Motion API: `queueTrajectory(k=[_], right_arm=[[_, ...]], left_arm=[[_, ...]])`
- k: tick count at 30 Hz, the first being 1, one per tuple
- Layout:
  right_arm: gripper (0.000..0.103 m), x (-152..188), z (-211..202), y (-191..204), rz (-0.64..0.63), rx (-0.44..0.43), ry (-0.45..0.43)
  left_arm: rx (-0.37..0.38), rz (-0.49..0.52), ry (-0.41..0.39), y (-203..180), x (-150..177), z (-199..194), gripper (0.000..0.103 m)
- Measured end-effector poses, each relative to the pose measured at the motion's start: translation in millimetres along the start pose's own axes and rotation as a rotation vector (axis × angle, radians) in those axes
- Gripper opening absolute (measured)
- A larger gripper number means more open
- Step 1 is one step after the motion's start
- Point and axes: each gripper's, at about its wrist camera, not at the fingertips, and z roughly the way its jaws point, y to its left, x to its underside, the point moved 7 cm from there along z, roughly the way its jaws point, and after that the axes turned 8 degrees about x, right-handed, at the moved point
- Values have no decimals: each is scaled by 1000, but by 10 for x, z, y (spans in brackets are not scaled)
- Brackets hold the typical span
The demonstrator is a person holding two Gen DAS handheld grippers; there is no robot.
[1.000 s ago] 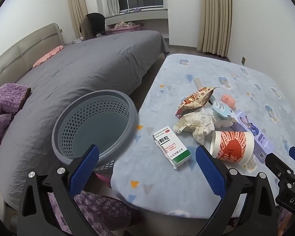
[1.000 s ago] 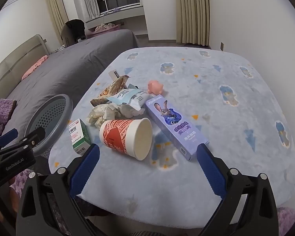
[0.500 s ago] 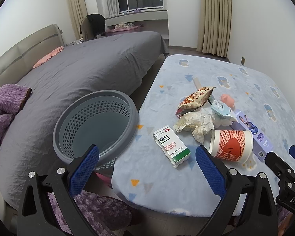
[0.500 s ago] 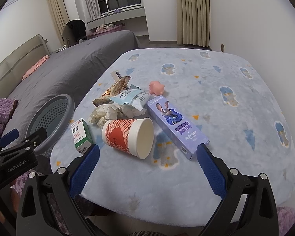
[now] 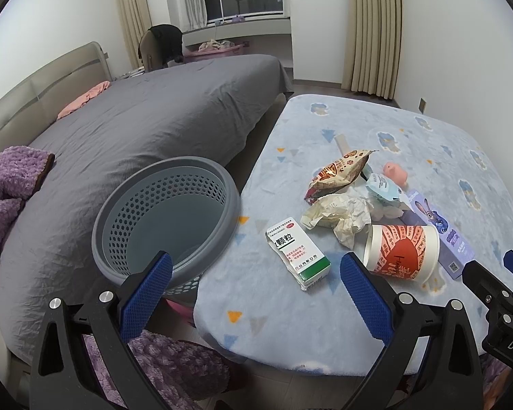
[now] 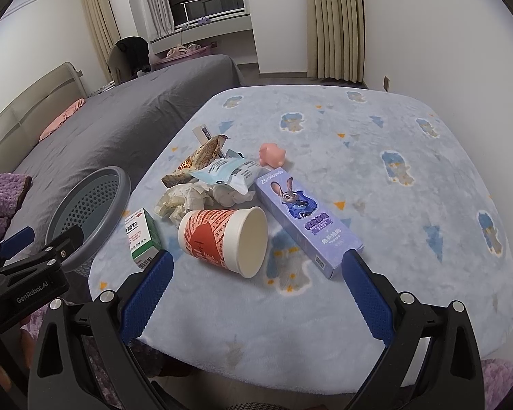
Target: Collect trash
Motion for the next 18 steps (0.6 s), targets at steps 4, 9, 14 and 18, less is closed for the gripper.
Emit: queueTrajectory(k=[4,9,14,18], right_arm=[[94,3,-2,-2,2,0,0],[94,-16,-8,4,1,0,-4],[94,-22,-21,8,-1,-1,-4],[94,-21,-20,9,0,-1,-4]], left_arm=[[-1,0,0,0,1,-2,97],[-1,0,-1,-2,0,0,97],[-1,0,-1,-4,3,-7,97],[-1,0,-1,-3,0,-1,97]])
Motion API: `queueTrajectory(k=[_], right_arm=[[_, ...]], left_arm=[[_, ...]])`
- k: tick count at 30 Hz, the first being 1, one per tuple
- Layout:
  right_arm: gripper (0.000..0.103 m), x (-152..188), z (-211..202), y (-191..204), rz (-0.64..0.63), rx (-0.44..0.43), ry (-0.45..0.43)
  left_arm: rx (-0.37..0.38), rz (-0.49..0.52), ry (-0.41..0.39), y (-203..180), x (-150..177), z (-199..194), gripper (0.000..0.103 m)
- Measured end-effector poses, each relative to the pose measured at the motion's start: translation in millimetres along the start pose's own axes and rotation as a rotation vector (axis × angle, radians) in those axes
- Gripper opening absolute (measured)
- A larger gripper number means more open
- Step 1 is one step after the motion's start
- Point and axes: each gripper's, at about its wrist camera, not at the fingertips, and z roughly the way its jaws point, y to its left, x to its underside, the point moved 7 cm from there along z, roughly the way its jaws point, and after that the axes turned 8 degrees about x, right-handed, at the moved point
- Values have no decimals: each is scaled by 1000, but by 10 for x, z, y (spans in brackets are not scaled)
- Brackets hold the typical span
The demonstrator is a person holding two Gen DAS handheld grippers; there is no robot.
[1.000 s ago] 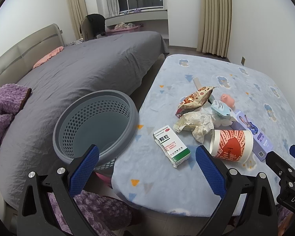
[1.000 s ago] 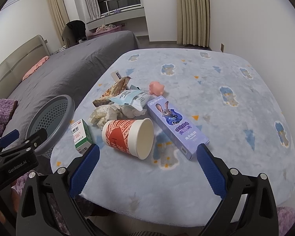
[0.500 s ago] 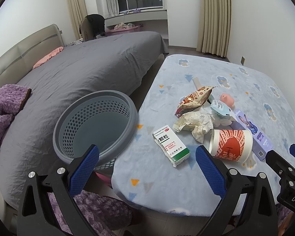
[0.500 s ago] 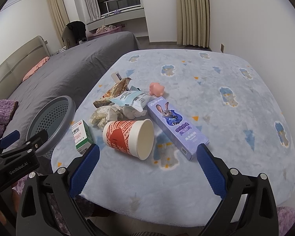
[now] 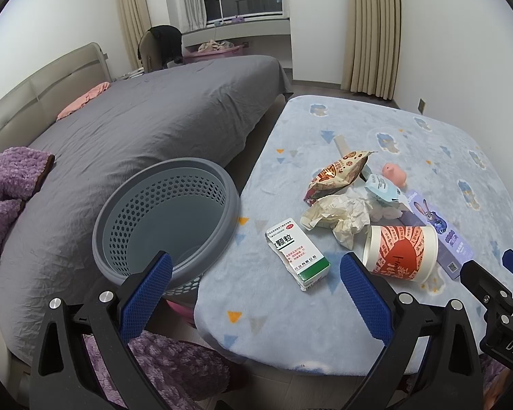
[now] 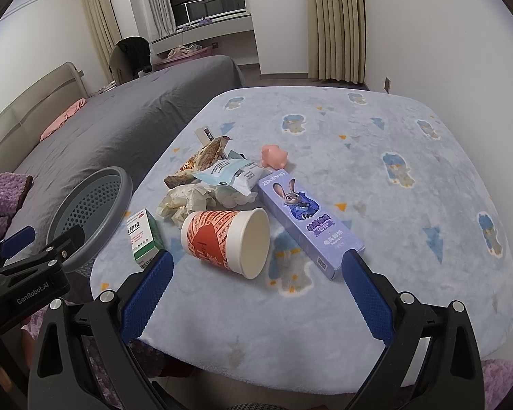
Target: Collect trash
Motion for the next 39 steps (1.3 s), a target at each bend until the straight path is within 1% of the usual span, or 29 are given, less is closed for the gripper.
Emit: queueTrajectory(k=[31,36,39], right_arm=[[94,-2,-3,20,1,-7,2],[94,12,40,-77,26,-17,26],[94,40,102,-205,21,-1,37]], left_arm=[[0,1,6,-10,9,-7,97],[-2,1,20,-19,5,46,97],[1,-5,30,-32,7,113,97]])
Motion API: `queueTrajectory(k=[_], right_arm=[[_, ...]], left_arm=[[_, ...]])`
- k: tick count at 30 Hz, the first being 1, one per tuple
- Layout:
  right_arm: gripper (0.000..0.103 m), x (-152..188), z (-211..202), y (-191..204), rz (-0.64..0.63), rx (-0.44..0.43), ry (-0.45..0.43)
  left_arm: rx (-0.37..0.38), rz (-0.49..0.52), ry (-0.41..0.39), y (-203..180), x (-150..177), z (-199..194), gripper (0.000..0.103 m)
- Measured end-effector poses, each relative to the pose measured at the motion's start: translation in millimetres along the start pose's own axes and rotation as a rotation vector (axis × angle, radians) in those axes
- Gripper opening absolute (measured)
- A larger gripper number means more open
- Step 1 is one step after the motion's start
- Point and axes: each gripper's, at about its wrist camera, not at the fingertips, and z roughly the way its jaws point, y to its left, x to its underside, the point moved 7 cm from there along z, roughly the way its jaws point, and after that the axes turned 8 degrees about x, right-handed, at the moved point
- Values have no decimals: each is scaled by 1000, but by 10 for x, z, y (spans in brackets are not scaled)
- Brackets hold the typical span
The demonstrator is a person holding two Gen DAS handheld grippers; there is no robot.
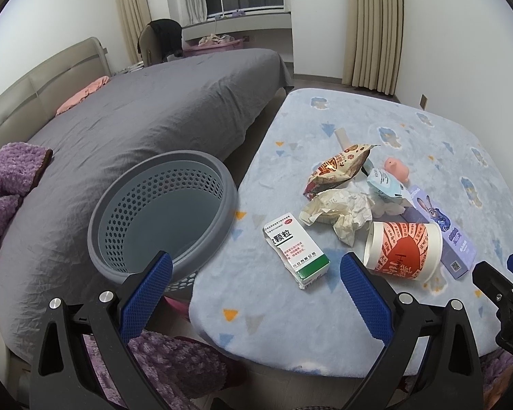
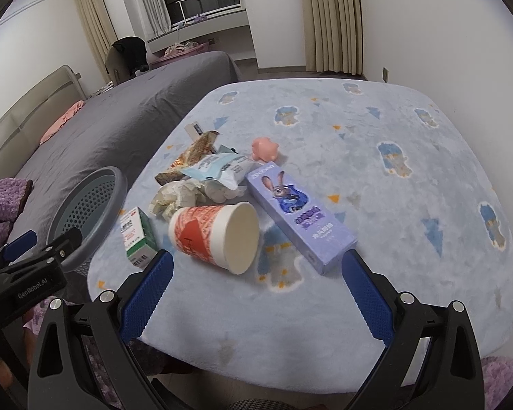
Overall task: Collect trash
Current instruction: 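Reach the right tool to the purple toothpaste box and grasp it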
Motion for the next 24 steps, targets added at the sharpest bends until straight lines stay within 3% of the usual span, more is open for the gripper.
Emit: queueTrajectory(k=[10,24], right_arm=[[94,-14,429,-482,-21,44,73],[94,-124,1137,-430,-184,-16,197]], left_arm=[[1,-26,65,-35,90,333,97],[-56,-79,117,152,166,498,97]])
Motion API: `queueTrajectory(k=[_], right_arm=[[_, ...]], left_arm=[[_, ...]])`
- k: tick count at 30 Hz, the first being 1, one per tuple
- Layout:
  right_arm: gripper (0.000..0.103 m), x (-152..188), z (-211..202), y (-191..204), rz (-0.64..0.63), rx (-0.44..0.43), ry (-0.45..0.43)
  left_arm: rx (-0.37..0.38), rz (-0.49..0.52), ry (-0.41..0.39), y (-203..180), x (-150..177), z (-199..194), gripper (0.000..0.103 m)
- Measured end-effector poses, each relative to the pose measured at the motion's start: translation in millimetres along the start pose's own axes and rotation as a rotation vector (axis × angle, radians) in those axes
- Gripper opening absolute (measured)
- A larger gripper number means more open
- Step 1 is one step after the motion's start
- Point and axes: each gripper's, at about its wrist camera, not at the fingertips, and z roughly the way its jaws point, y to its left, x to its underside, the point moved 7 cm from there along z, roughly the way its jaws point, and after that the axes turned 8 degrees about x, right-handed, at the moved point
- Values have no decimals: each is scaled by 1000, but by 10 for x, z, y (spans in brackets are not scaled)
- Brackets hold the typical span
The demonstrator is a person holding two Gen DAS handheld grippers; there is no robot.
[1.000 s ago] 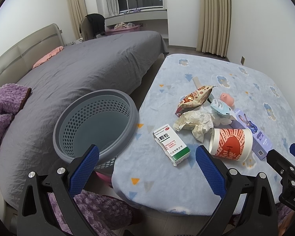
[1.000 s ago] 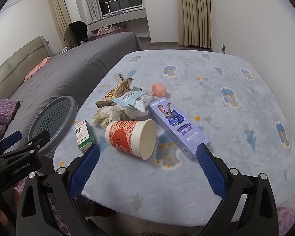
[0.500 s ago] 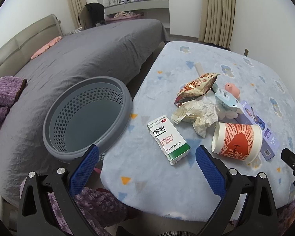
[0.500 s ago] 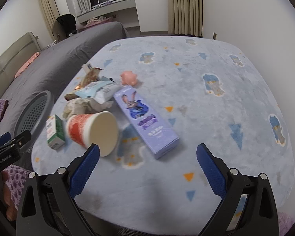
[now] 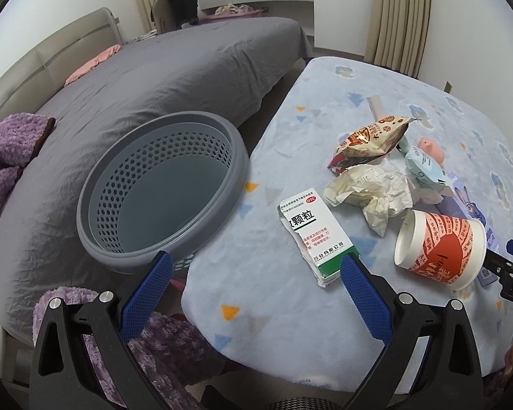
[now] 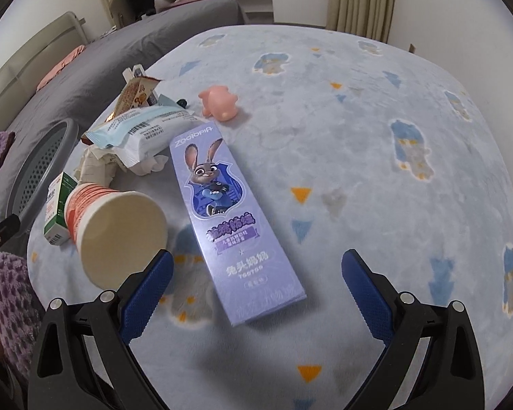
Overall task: Collect trash
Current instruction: 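Reach the right tool to the purple toothpaste box and grasp it, then grasp the white medicine box with the left tool while the right tool lifts the toothpaste box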
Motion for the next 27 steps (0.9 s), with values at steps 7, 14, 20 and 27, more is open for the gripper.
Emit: queueTrajectory(k=[7,14,20,27], right_arm=[[94,-122,161,58,-68,16,5],[93,-219,211,147,-98,9,-17],[60,-220,271,206,-121,-4,-4],[44,-213,175,158,-85,-33,-27]], left_arm=[[6,-2,10,-25,3,43,97],[8,-10,21,-55,19,63,97],[8,-9,16,-88,17,54,97],[22,-22,22,-117,30,50,97]])
